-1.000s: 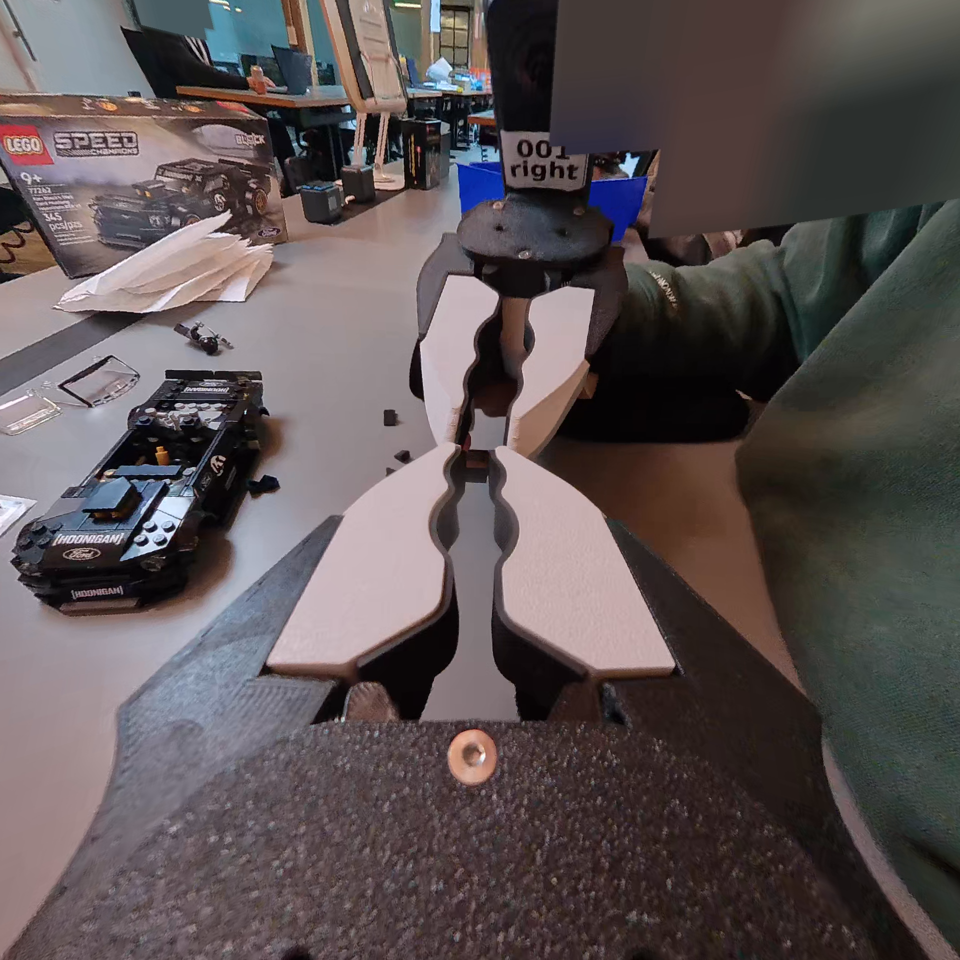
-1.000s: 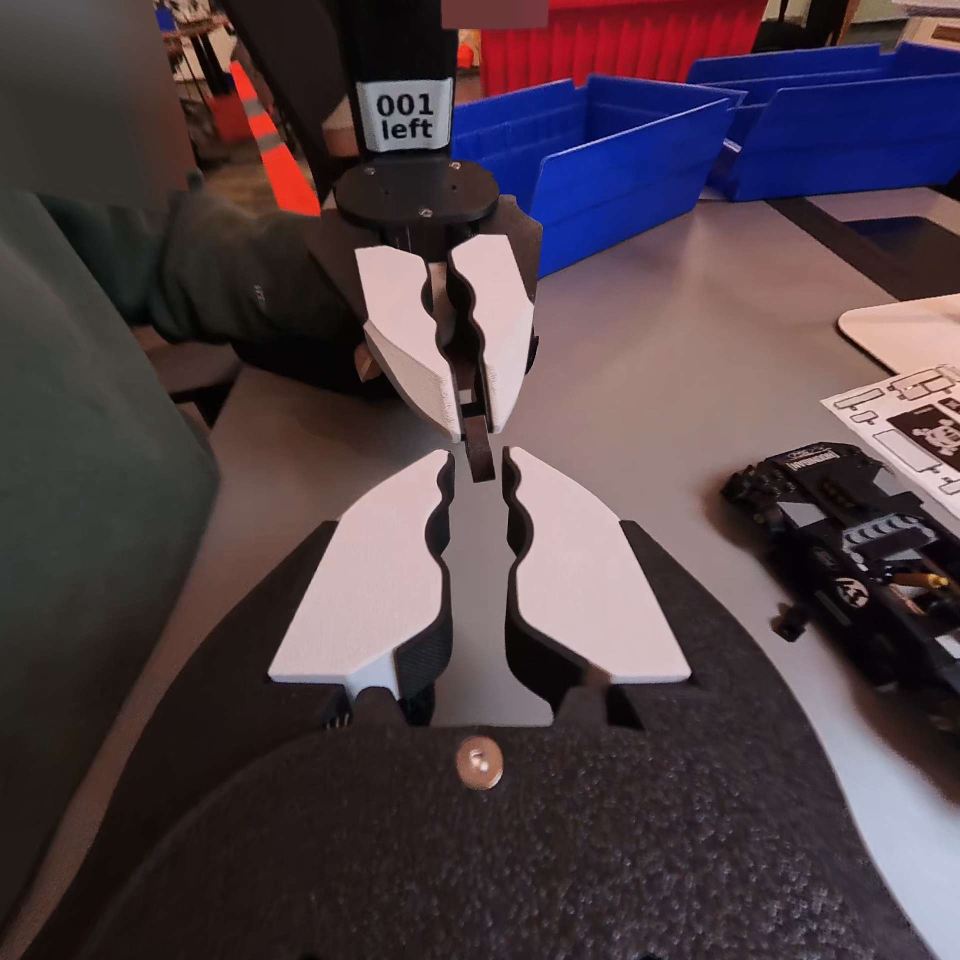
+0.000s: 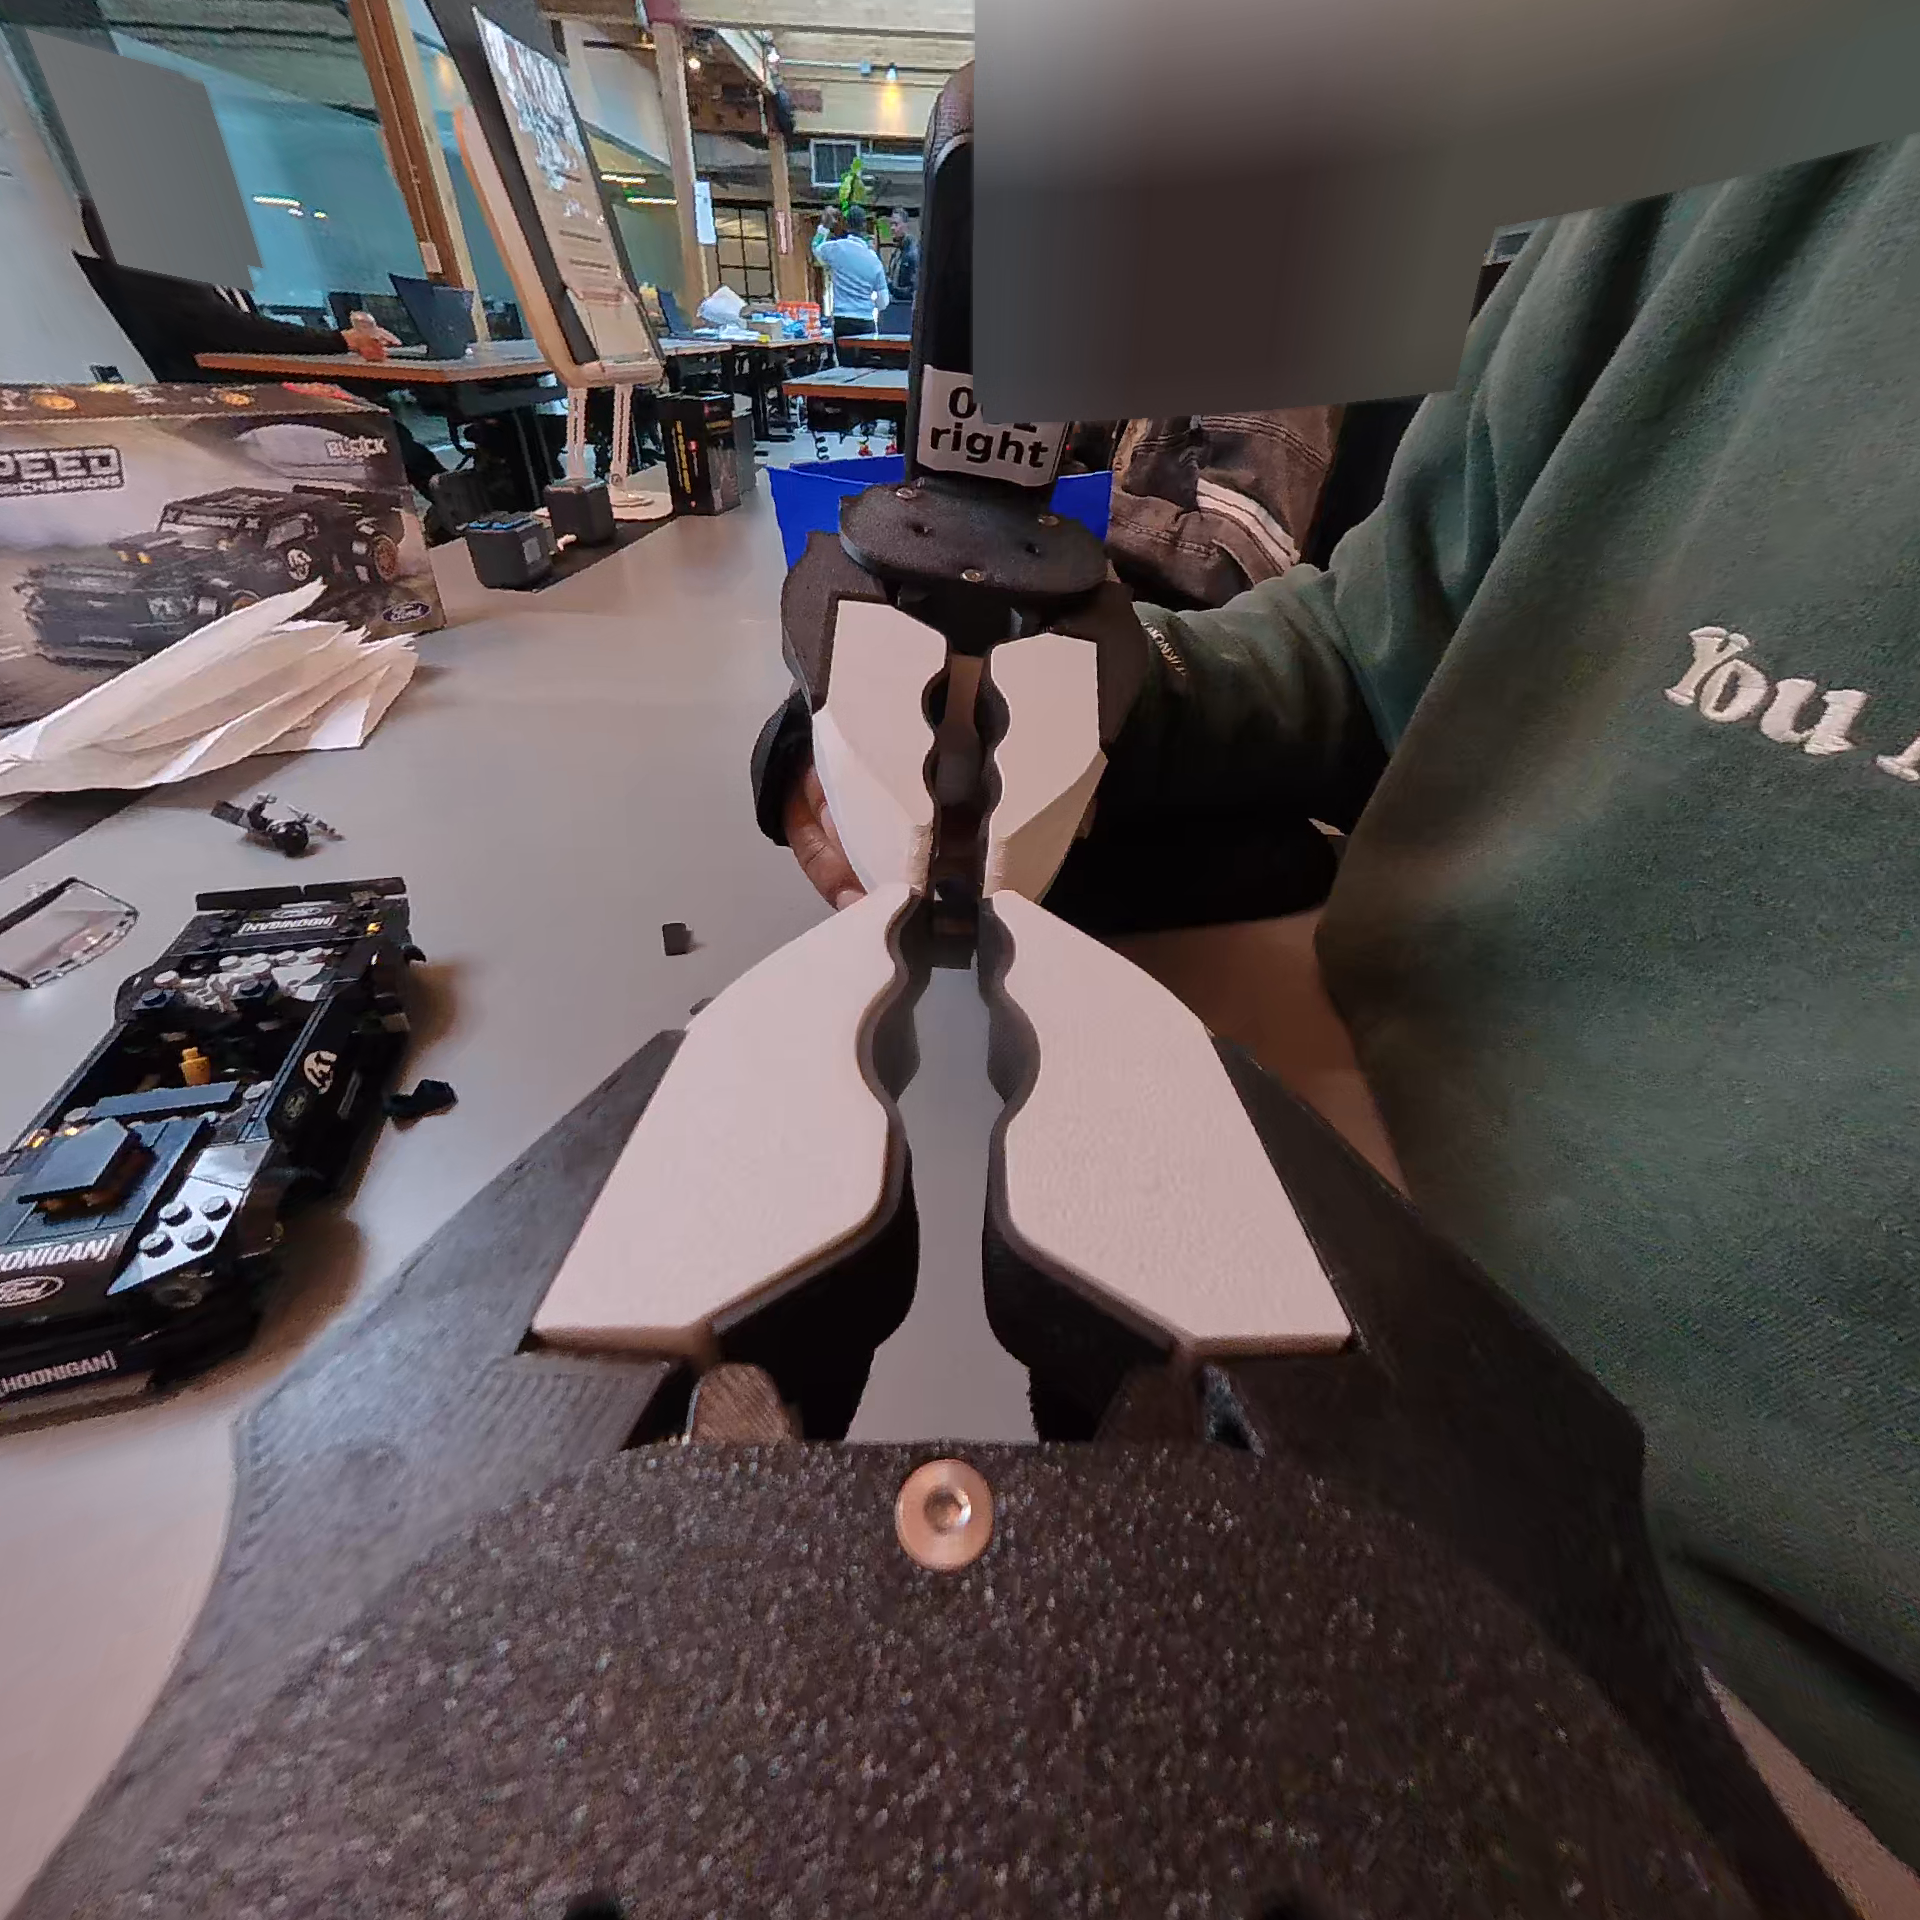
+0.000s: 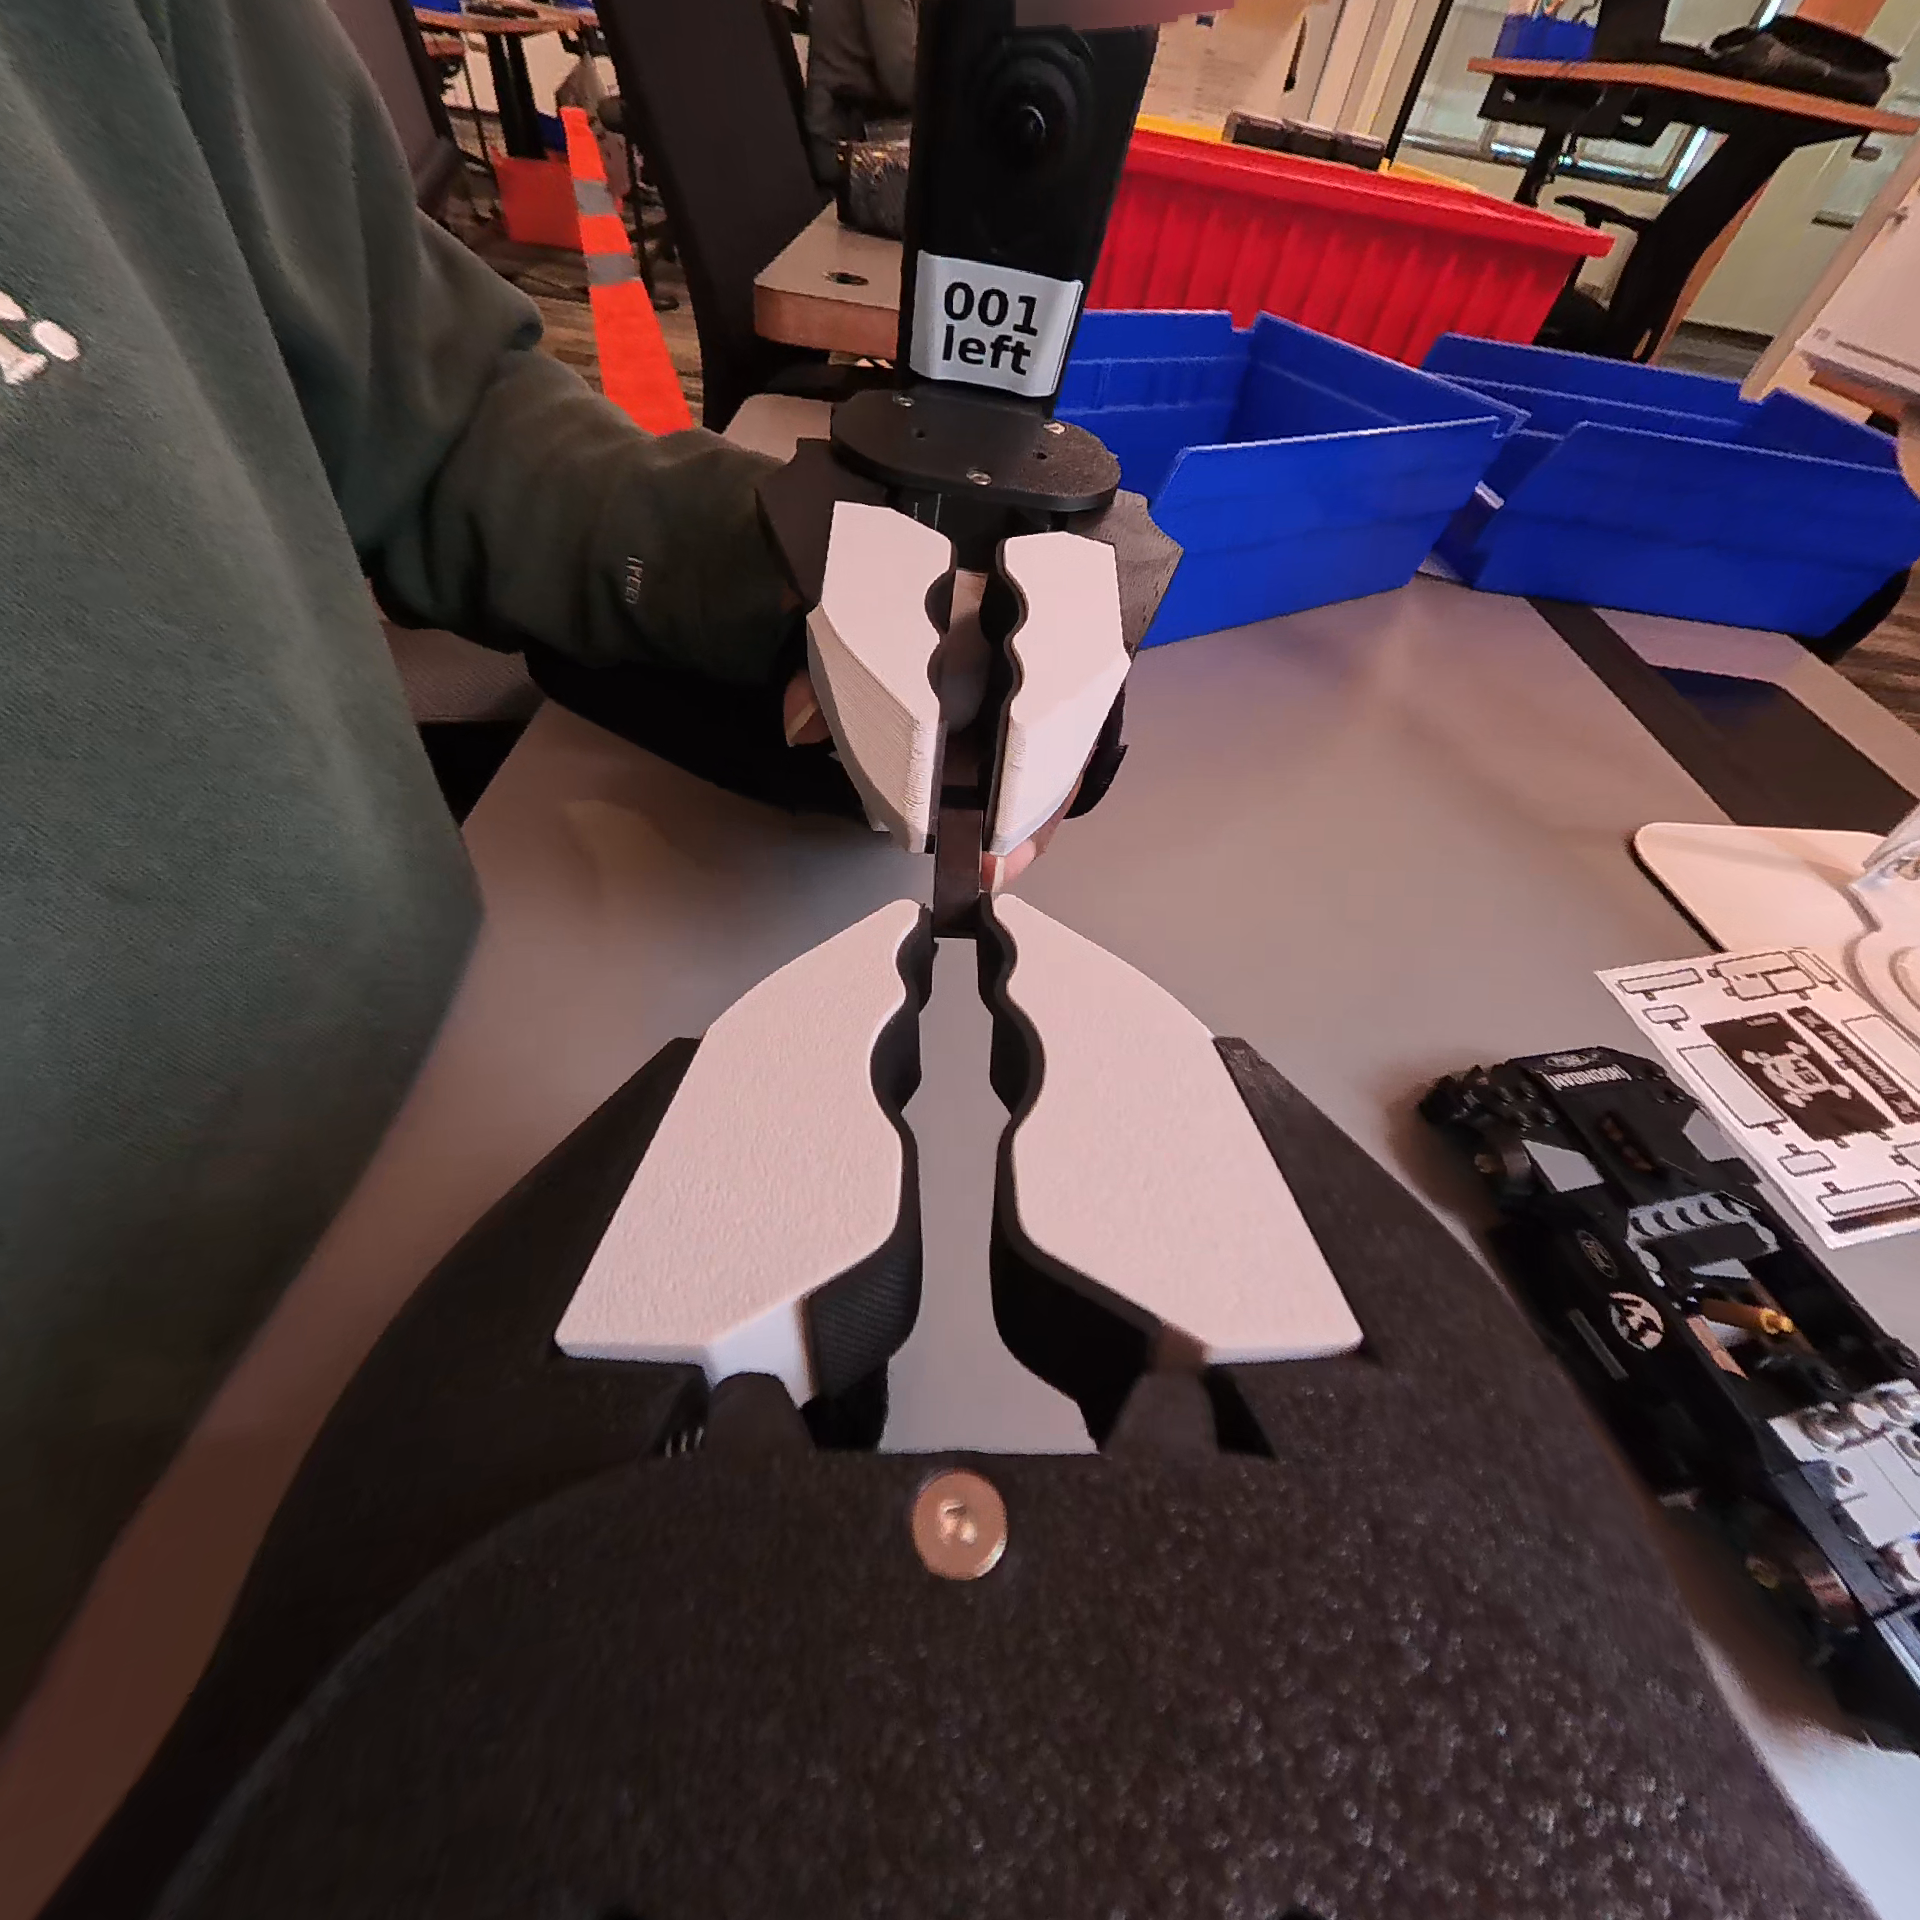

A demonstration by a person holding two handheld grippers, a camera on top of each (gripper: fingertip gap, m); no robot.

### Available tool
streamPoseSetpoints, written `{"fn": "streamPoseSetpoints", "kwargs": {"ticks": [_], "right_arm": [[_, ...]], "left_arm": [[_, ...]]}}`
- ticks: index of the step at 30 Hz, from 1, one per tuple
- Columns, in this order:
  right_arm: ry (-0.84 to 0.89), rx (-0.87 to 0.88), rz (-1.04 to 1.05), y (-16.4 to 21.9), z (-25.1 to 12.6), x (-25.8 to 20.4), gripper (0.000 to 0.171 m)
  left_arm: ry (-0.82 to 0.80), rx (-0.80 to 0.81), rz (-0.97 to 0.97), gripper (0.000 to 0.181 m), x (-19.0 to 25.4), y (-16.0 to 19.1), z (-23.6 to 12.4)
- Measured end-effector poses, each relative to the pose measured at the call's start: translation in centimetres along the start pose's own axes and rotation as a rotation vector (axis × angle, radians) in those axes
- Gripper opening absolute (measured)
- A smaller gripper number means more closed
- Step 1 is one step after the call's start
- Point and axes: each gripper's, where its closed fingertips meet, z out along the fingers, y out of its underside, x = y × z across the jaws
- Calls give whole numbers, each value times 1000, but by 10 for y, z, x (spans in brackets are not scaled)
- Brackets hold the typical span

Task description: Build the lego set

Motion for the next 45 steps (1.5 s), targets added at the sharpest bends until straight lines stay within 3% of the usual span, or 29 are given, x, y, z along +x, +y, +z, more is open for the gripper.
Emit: {"fn": "streamPoseSetpoints", "kwargs": {"ticks": [15,45], "right_arm": [[-22,22,0,-6,1,-6,8],[119,-74,15,10,-1,19,9]], "left_arm": [[34,25,25,9,7,-4,-2],[-206,-49,134,10,-19,5,6]]}}
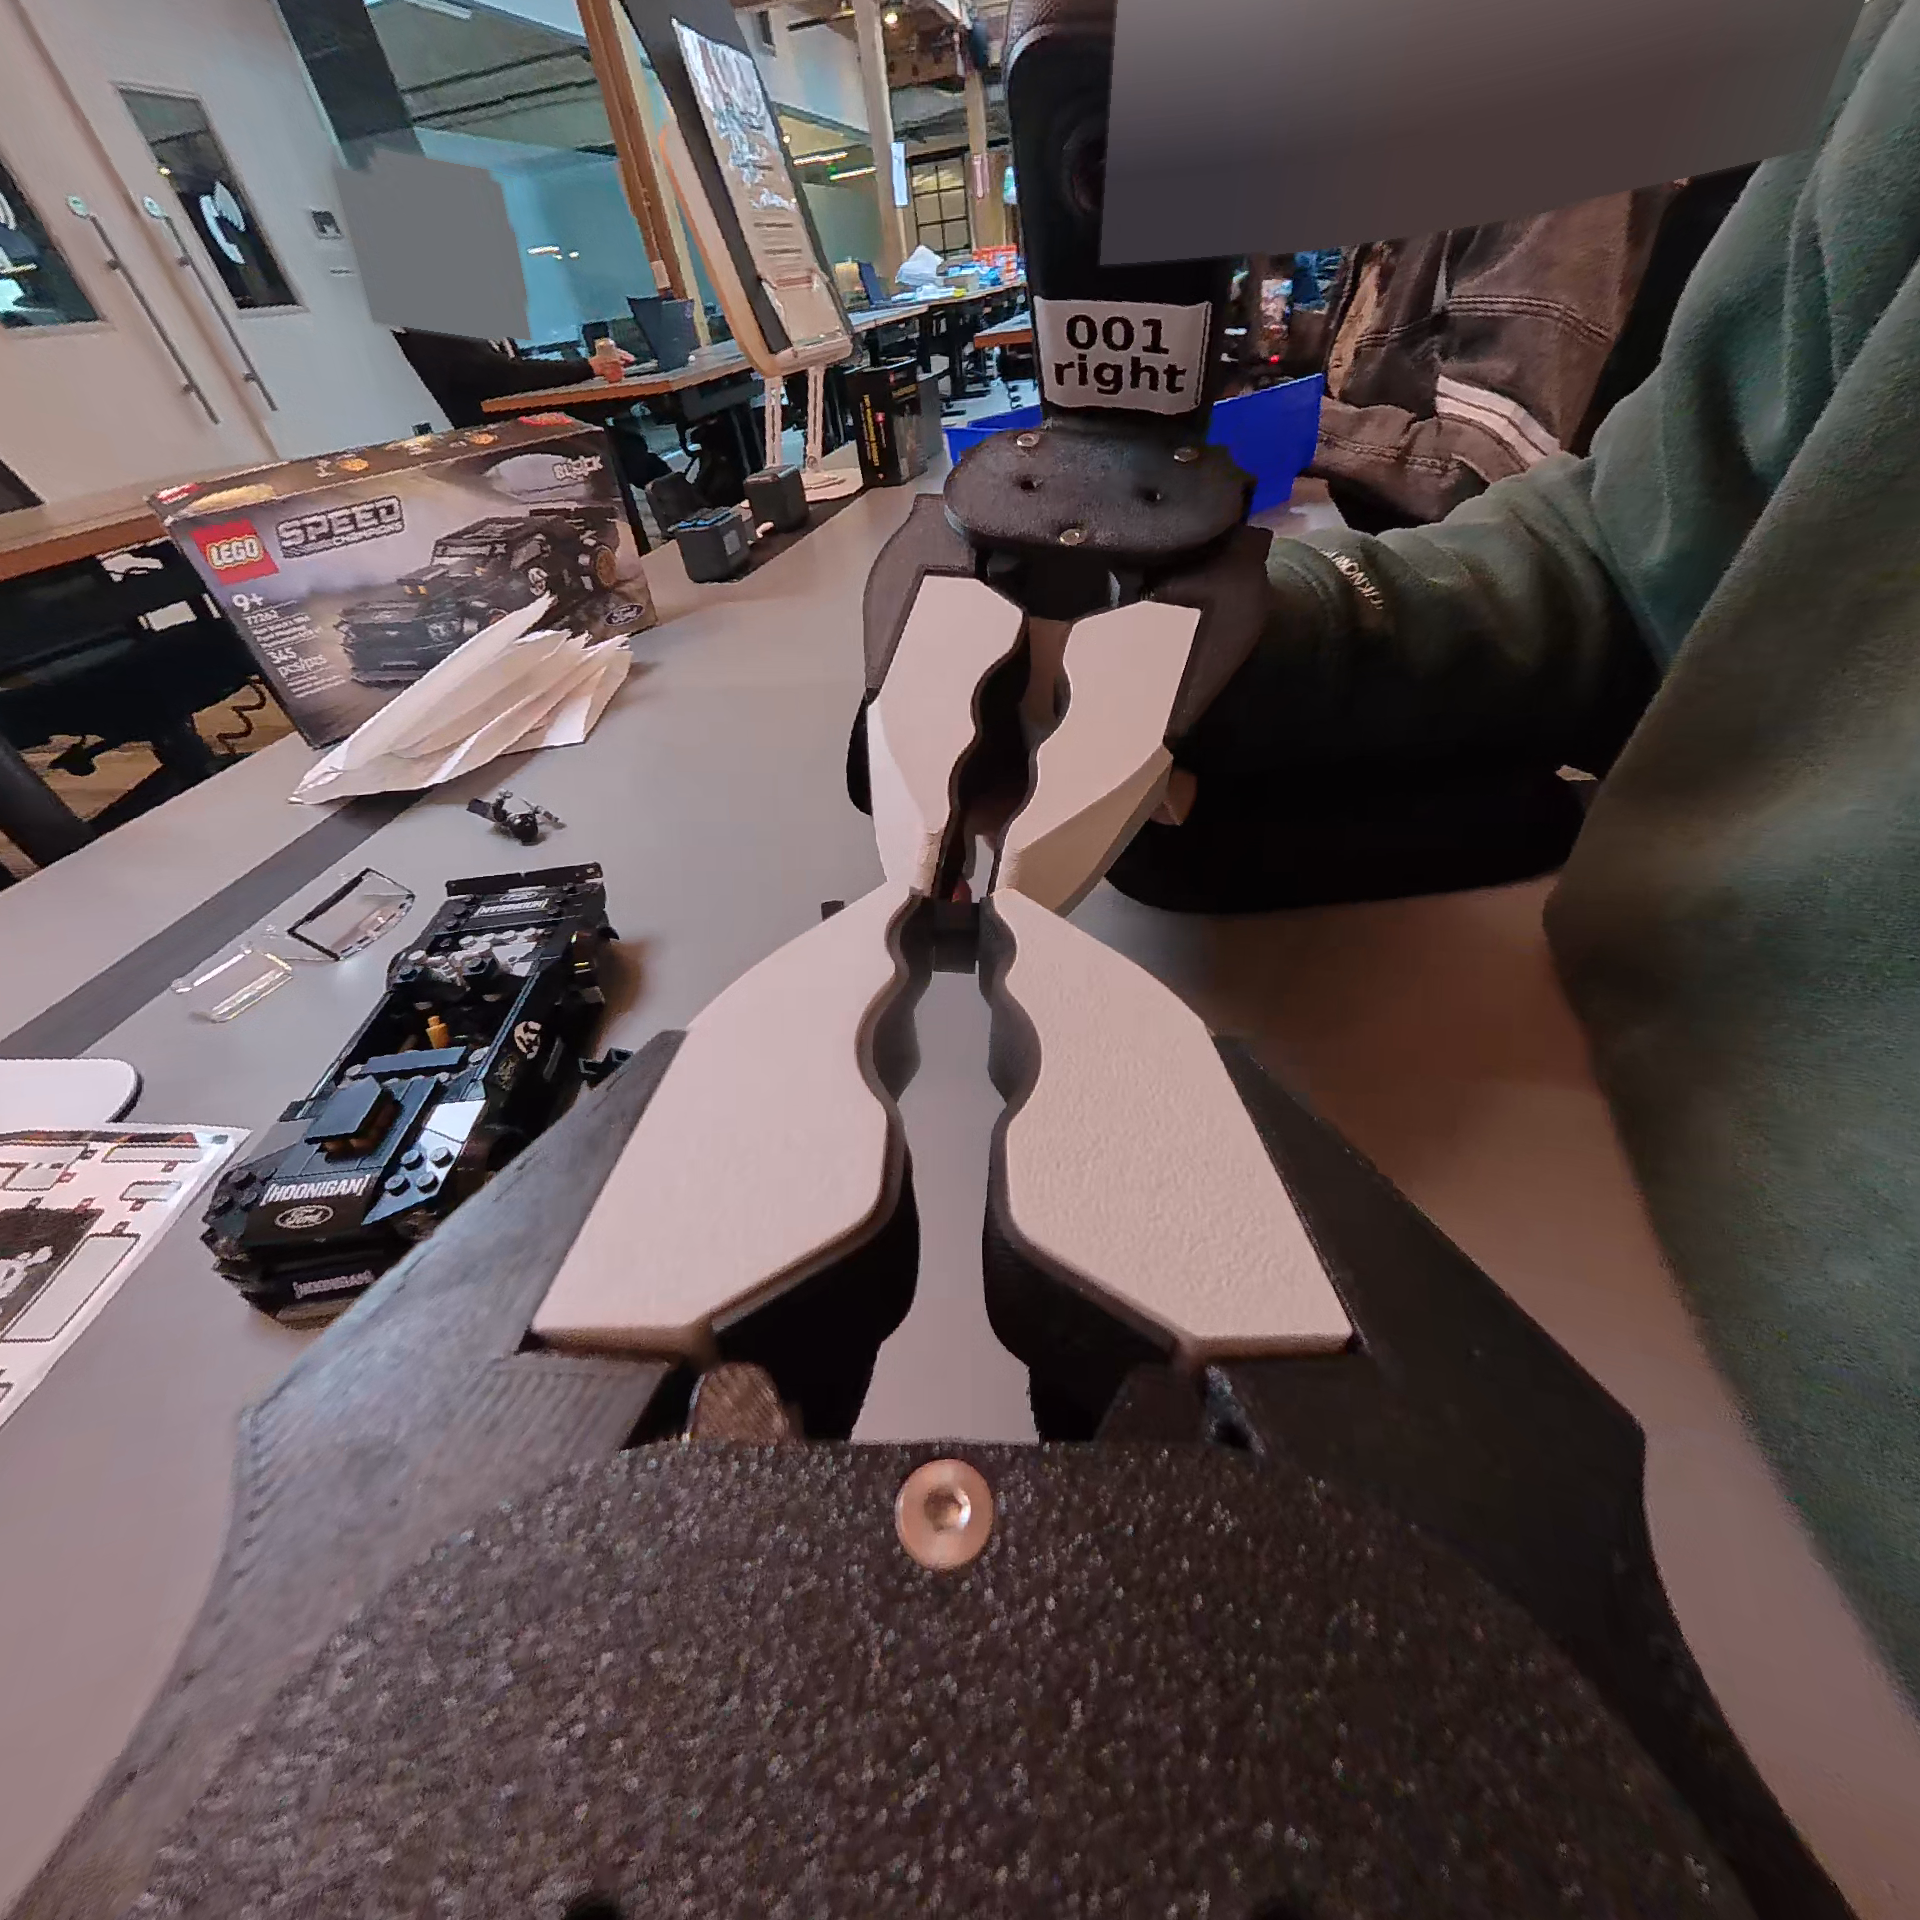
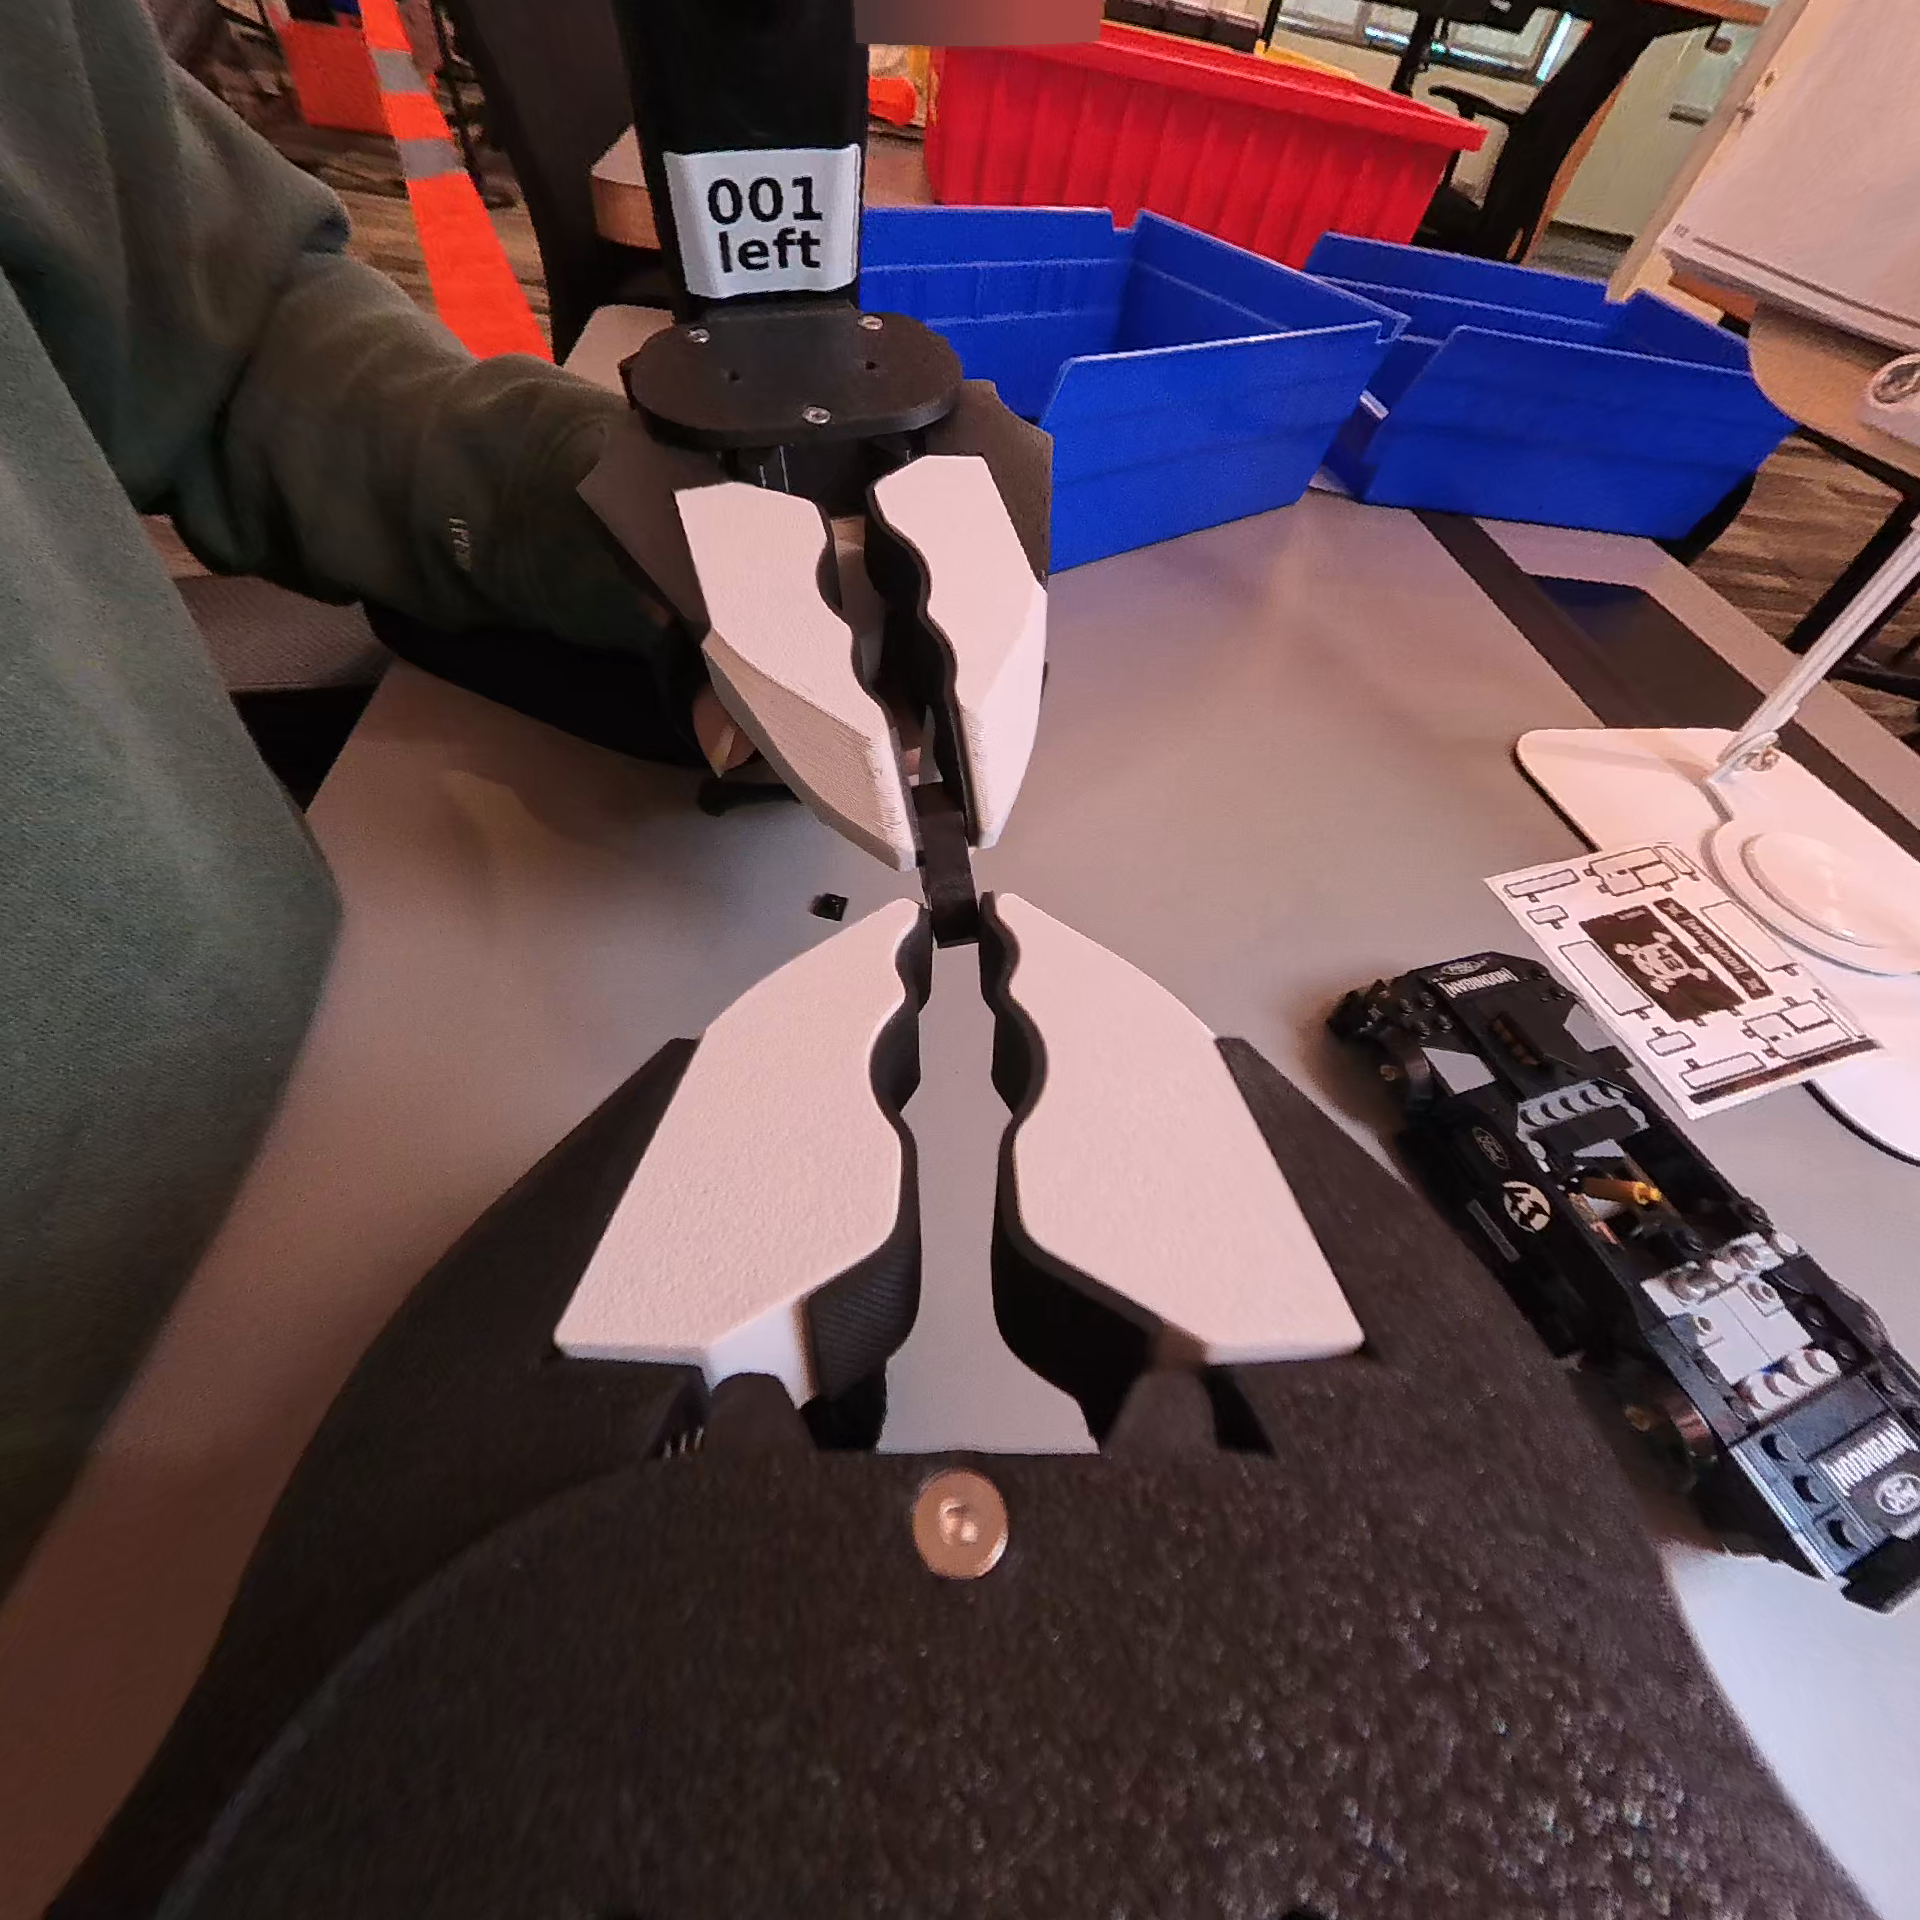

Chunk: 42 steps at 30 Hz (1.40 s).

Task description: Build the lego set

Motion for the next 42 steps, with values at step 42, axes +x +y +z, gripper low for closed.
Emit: {"fn": "streamPoseSetpoints", "kwargs": {"ticks": [42], "right_arm": [[-118,-550,45,94,12,-4,8]], "left_arm": [[-86,-185,-37,11,-24,30,-9]]}}
